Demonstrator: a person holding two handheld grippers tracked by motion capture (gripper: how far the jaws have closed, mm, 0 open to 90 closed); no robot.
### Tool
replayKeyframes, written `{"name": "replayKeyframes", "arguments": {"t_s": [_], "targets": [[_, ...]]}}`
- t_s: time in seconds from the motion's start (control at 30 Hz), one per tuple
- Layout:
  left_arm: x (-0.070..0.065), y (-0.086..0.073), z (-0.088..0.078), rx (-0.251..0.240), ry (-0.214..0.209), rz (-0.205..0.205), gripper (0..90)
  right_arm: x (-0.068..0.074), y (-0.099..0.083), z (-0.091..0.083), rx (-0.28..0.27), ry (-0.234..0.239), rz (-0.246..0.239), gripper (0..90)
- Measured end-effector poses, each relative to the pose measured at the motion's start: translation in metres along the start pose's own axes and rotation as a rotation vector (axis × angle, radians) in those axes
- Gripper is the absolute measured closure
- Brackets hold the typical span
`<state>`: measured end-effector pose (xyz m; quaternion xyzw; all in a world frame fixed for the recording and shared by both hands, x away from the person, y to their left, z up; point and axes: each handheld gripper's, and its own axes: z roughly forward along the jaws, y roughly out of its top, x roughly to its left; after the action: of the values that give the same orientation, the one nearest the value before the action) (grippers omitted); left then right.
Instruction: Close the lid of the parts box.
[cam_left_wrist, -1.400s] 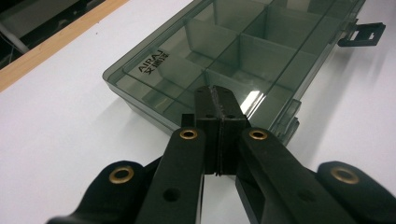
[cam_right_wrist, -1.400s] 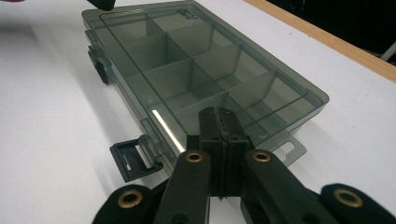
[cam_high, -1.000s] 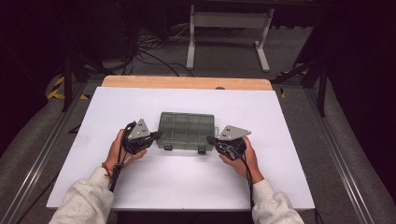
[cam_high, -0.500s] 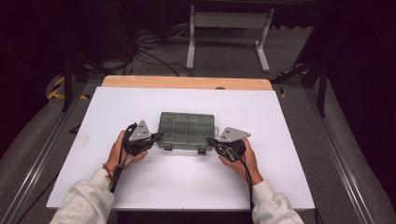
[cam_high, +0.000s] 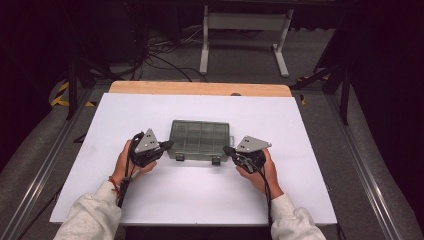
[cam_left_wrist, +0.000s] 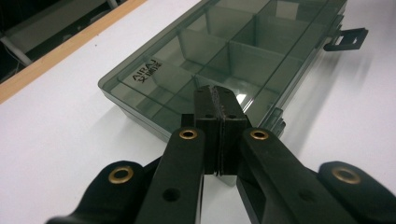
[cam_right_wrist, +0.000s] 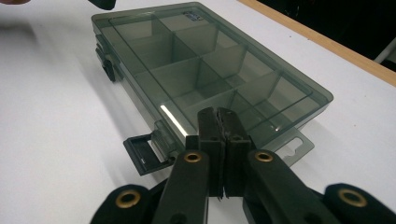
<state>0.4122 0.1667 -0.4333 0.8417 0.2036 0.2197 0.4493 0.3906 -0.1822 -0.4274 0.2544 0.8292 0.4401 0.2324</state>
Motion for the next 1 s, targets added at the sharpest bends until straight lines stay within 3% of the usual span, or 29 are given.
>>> {"name": "replayKeyframes", "arguments": {"t_s": [0.4, 0.63, 0.77, 0.8, 1.0], "targets": [[-0.001, 0.000, -0.011, -0.023, 0.009, 0.019, 80.3, 0.003, 0.001, -0.013, -0.036, -0.030, 0.001, 77.0], [-0.004, -0.003, -0.016, -0.012, 0.035, 0.046, 65.2, 0.007, 0.002, -0.017, -0.048, -0.049, -0.012, 63.7], [-0.005, -0.005, -0.019, -0.022, 0.045, 0.042, 60.3, 0.008, 0.003, -0.017, -0.047, -0.067, -0.017, 56.3], [-0.004, -0.005, -0.020, -0.020, 0.044, 0.042, 56.1, 0.008, 0.003, -0.017, -0.047, -0.073, -0.016, 51.2], [-0.006, -0.007, -0.022, -0.015, 0.049, 0.044, 42.3, 0.009, 0.003, -0.018, -0.048, -0.097, -0.009, 39.8]]}}
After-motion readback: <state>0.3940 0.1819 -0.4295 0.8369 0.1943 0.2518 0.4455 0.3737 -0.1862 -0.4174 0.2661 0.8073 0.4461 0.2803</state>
